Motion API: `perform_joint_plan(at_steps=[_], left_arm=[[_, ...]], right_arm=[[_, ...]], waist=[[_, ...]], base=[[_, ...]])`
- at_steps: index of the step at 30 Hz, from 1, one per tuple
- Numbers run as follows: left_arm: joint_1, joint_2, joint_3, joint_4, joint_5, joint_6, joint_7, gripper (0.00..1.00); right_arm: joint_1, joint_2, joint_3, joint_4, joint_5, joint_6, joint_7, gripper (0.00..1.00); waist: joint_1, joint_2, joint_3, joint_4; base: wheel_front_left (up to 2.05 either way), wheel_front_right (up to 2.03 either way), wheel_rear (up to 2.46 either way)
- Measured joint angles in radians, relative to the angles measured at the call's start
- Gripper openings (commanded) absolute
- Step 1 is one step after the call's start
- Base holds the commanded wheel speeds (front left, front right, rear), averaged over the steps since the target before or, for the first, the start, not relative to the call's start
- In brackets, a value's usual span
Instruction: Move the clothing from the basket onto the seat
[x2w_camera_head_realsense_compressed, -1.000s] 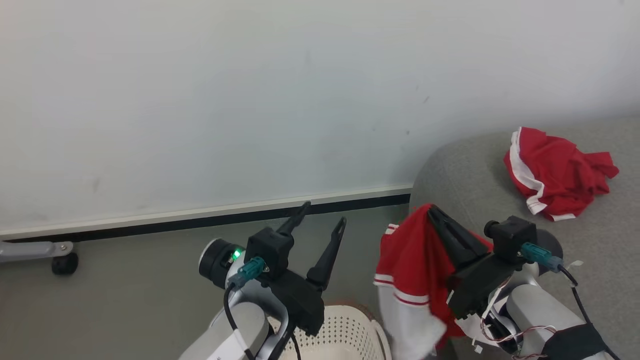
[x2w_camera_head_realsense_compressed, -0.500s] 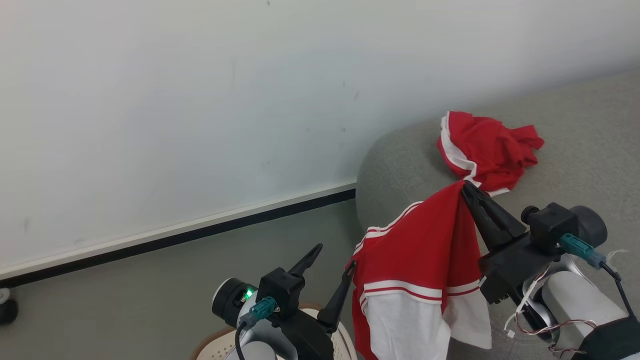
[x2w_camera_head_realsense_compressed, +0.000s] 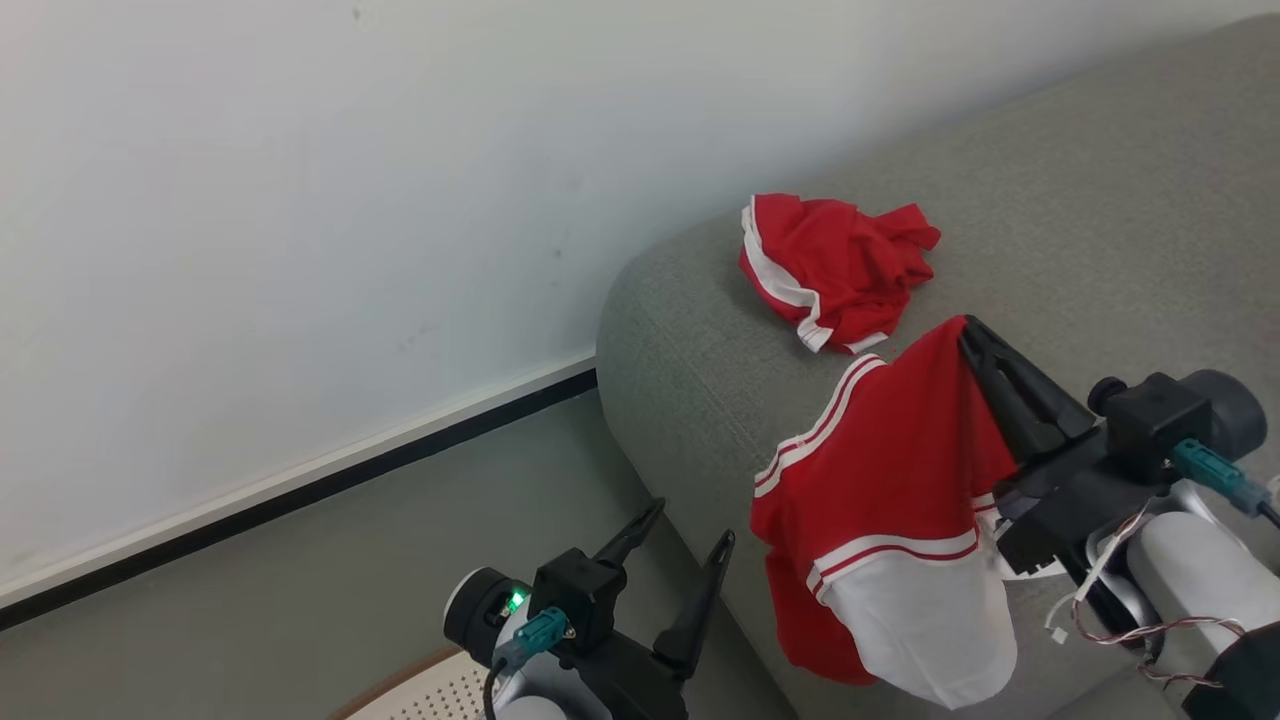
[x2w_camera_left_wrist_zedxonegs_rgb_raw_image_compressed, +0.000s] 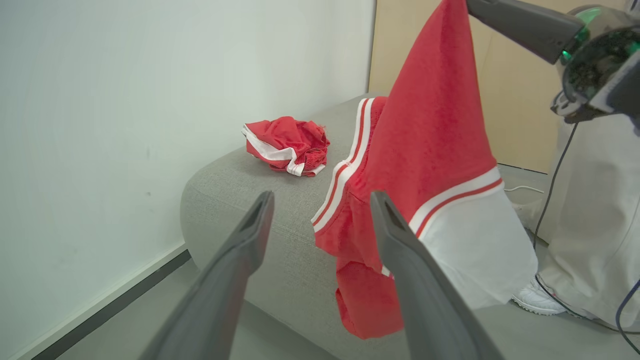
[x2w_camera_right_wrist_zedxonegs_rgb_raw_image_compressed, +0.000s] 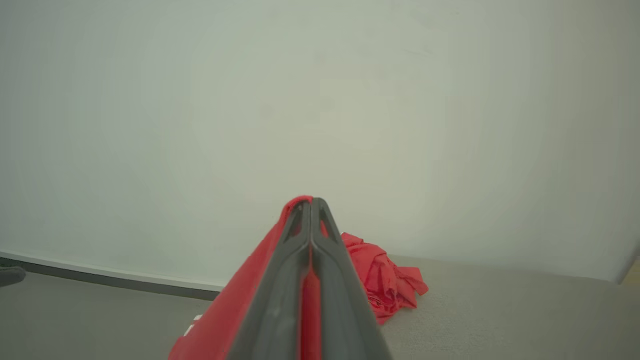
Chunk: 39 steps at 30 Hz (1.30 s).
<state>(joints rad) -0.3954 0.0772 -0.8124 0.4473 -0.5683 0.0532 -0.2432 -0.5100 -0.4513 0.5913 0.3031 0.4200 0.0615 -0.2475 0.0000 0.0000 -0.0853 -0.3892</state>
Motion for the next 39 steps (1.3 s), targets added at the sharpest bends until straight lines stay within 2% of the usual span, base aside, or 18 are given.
perform_joint_plan(at_steps=[6,12,18,28,33,39], left_arm=[[-0.004,-0.014,-0.021,-0.001,0.002,-0.002,-0.001,1.0],[-0.006,-0.014,-0.03,-0.014,0.008,-0.002,-0.001,1.0],[-0.015,-0.011,-0.026,-0.052,0.023,0.001,-0.001,1.0],[-0.073,0.065,0.002,-0.135,0.069,0.019,-0.003,1.0],[-0.111,0.105,0.031,-0.189,0.084,0.028,0.005,1.0],[-0.139,0.125,0.04,-0.243,0.101,0.036,0.022,1.0]], right_arm=[[-0.011,-0.045,-0.04,0.006,0.003,-0.004,0.009,0.0],[-0.096,-0.069,-0.073,0.024,0.013,0.0,0.027,0.0],[-0.247,-0.111,-0.136,0.052,0.023,0.009,0.052,0.0],[-0.524,-0.2,-0.226,0.155,0.026,0.018,0.111,0.0],[-0.618,-0.225,-0.234,0.225,0.017,0.018,0.155,0.0],[-0.714,-0.227,-0.241,0.271,0.012,0.018,0.177,0.0]], waist=[[0.0,0.0,0.027,-0.024],[0.0,0.0,0.05,0.006],[0.0,0.0,0.092,0.043],[0.0001,0.0001,0.202,0.11],[0.0002,0.0001,0.28,0.144],[0.0,0.0001,0.361,0.169]], base=[[0.0,0.0,0.0],[0.0,0.0,0.0],[0.0,0.0,0.0],[0.0,0.0,0.0],[0.0,0.0,0.0],[0.0,0.0,0.0]])
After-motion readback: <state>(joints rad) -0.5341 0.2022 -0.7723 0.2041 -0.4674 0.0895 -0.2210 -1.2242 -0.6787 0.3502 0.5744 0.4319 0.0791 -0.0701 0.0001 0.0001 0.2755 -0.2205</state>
